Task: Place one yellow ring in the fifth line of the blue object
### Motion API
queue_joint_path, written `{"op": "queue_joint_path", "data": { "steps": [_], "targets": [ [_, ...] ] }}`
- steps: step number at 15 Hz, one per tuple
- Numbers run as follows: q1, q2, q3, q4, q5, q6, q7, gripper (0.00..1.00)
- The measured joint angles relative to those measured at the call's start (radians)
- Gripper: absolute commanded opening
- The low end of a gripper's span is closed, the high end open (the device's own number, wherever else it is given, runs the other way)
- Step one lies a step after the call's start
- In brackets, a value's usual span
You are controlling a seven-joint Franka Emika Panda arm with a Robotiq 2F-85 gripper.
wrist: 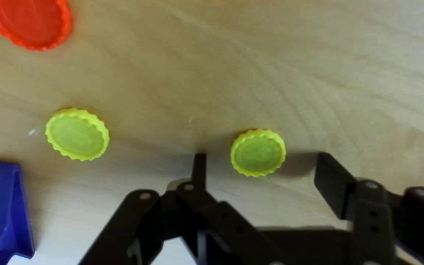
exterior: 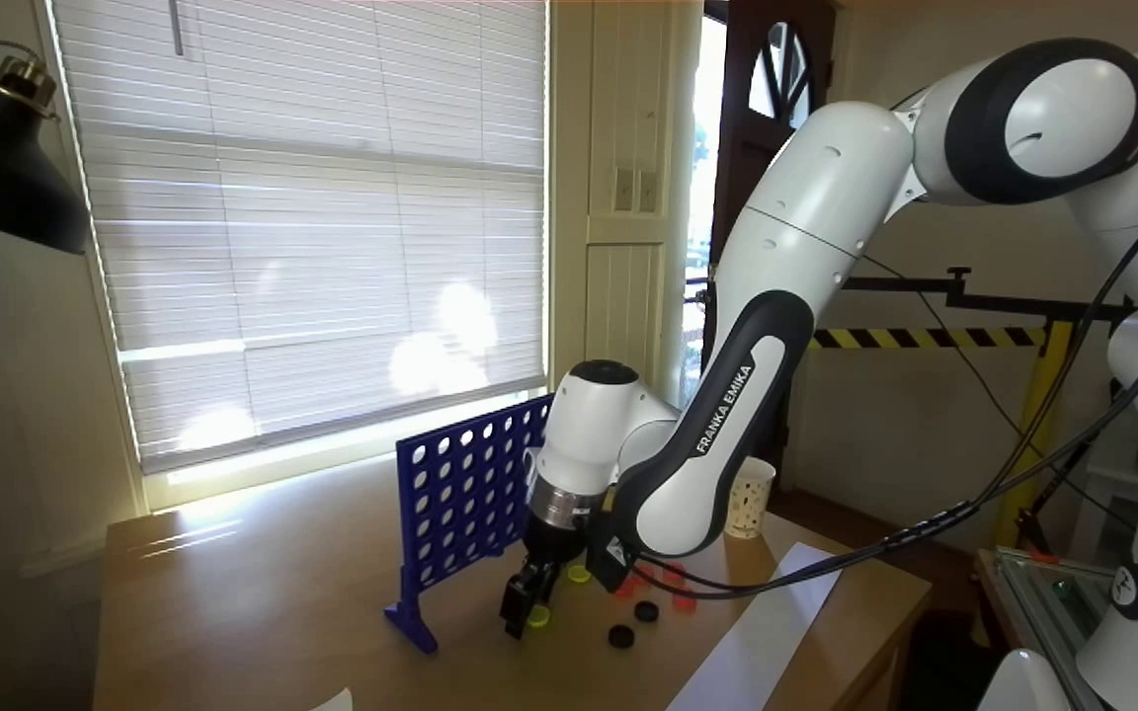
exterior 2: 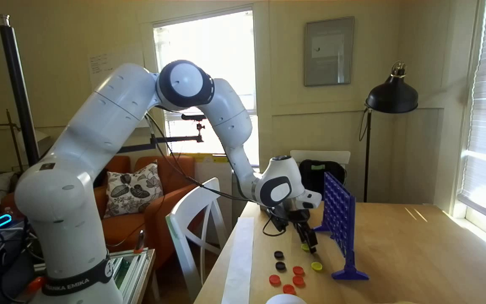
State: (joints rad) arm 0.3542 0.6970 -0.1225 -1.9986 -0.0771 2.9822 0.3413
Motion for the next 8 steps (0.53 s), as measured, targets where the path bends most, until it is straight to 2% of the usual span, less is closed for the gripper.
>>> {"op": "queue_joint_path", "data": {
  "steps": [1,2,3,4,7,8],
  "targets": [
    [0.000,-0.004,0.000,-0.003,0.000,-0.001,0.000,0.36],
    [0.000,-0.007,0.000,-0.005,0.000,-0.001,-0.001,0.80],
    [-0.001,-0.011,0.000,-0.008,0.000,-0.001,-0.001,0.76],
    [-0.002,-0.013,0.000,-0.011,0.000,-0.002,-0.001,0.77],
    [-0.005,-0.015,0.002,-0.016,0.000,-0.011,-0.001,0.95],
    [-0.005,-0.015,0.002,-0.018,0.000,-0.015,-0.001,0.54]
  ]
}}
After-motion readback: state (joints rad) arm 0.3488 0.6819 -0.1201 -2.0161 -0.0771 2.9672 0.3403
